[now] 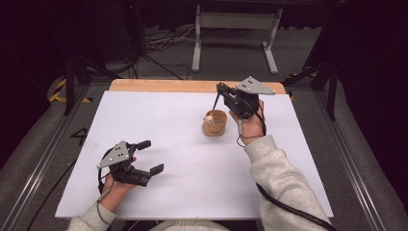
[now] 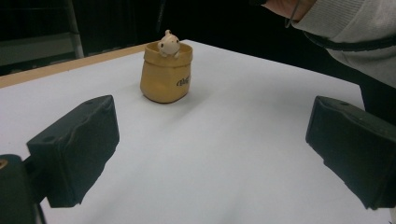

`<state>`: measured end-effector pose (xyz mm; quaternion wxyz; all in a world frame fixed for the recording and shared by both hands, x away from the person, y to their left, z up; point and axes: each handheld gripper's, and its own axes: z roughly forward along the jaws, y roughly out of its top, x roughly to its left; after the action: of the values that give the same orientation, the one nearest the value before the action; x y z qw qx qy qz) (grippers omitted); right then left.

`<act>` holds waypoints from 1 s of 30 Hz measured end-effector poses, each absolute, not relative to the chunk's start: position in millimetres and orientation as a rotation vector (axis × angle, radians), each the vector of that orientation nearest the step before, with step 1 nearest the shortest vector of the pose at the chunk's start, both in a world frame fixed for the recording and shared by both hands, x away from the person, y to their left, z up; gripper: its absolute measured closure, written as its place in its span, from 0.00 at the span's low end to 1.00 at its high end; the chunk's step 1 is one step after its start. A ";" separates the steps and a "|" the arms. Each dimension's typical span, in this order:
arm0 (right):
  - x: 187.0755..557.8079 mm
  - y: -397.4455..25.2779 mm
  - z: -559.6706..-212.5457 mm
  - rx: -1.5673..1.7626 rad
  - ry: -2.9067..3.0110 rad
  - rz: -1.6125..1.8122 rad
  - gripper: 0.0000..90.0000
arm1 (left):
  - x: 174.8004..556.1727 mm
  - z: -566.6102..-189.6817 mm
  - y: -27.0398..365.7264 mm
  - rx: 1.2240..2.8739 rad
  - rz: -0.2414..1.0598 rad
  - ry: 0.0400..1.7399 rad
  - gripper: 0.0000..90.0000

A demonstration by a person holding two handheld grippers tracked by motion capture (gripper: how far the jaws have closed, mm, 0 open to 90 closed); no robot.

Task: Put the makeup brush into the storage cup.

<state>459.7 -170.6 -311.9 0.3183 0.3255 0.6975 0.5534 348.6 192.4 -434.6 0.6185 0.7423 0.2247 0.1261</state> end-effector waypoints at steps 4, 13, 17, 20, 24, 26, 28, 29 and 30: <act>464.5 -170.8 -317.3 0.871 1.834 1.453 0.93 | 348.5 -434.7 192.3 1.709 0.293 0.516 0.04; 468.2 -169.9 -327.4 0.884 1.858 1.435 0.93 | 348.3 -435.0 192.0 1.708 0.285 0.520 0.04; 468.7 -169.5 -330.9 0.884 1.872 1.427 0.93 | 348.3 -435.2 191.9 1.710 0.283 0.522 0.04; 468.8 -169.1 -333.5 0.890 1.878 1.424 0.93 | 348.4 -435.0 192.1 1.711 0.285 0.521 0.04; 469.7 -168.9 -337.7 0.894 1.886 1.420 0.93 | 348.4 -435.1 192.0 1.711 0.285 0.520 0.04; 470.2 -168.7 -339.4 0.895 1.890 1.417 0.93 | 348.4 -435.3 191.9 1.709 0.283 0.522 0.04; 470.7 -168.0 -341.4 0.898 1.896 1.415 0.93 | 348.5 -435.3 192.1 1.713 0.284 0.522 0.04; 470.8 -167.7 -342.1 0.900 1.899 1.413 0.93 | 348.6 -435.4 192.1 1.712 0.283 0.523 0.04; 471.1 -167.4 -343.0 0.901 1.902 1.410 0.93 | 348.6 -435.4 192.2 1.712 0.283 0.524 0.04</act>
<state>471.1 -167.4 -343.0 0.2996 0.3394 0.7163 0.5310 348.6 192.2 -435.4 0.6166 0.7436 0.2276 0.1231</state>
